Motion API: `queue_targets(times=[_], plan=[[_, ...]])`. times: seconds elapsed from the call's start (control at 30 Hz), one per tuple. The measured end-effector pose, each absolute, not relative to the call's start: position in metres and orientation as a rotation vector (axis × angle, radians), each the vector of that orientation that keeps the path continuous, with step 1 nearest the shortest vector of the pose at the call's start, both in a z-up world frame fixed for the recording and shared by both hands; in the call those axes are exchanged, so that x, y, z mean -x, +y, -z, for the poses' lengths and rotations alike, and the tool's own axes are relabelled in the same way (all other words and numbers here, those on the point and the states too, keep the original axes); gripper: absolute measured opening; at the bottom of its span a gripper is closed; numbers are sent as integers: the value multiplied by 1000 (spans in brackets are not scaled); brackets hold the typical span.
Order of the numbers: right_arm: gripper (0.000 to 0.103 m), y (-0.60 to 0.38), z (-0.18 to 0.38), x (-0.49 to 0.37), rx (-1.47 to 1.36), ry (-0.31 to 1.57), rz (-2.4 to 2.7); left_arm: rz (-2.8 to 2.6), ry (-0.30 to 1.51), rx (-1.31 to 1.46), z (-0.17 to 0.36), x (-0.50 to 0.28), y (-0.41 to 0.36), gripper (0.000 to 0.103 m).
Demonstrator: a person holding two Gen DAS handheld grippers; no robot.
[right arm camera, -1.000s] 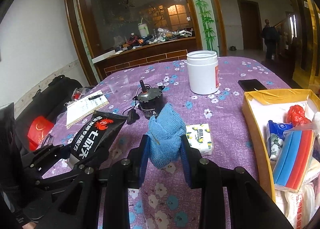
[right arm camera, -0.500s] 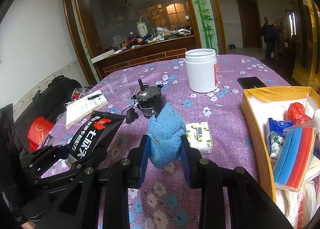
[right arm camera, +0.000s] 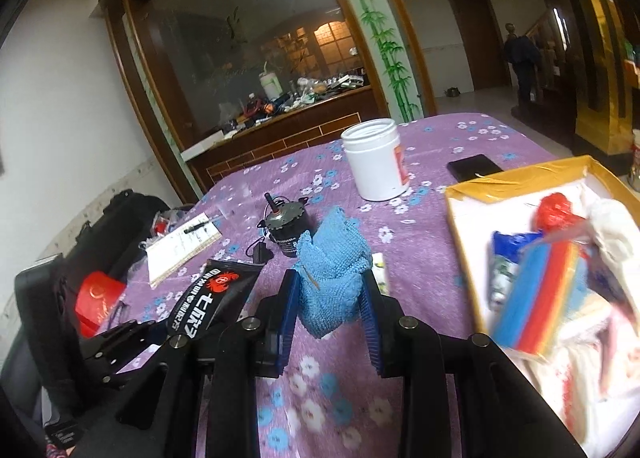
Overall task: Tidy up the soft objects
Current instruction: 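Carry the black pack and the blue towel over the tray and lower them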
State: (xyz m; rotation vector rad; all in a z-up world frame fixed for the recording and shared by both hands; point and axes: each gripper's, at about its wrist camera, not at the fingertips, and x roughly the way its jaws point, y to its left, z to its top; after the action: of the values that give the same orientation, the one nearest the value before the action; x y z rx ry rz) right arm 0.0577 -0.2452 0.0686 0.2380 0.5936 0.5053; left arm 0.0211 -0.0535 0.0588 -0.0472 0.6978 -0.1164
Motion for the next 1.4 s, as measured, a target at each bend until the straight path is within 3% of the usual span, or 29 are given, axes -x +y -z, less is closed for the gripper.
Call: queue_targets(times=[0.7, 1.4], plan=[[31, -461, -54, -15, -453, 574, -183, 466, 748, -43, -78, -23, -239, 42], [32, -470, -28, -23, -347, 674, -69, 397, 655, -229, -55, -18, -286, 42]])
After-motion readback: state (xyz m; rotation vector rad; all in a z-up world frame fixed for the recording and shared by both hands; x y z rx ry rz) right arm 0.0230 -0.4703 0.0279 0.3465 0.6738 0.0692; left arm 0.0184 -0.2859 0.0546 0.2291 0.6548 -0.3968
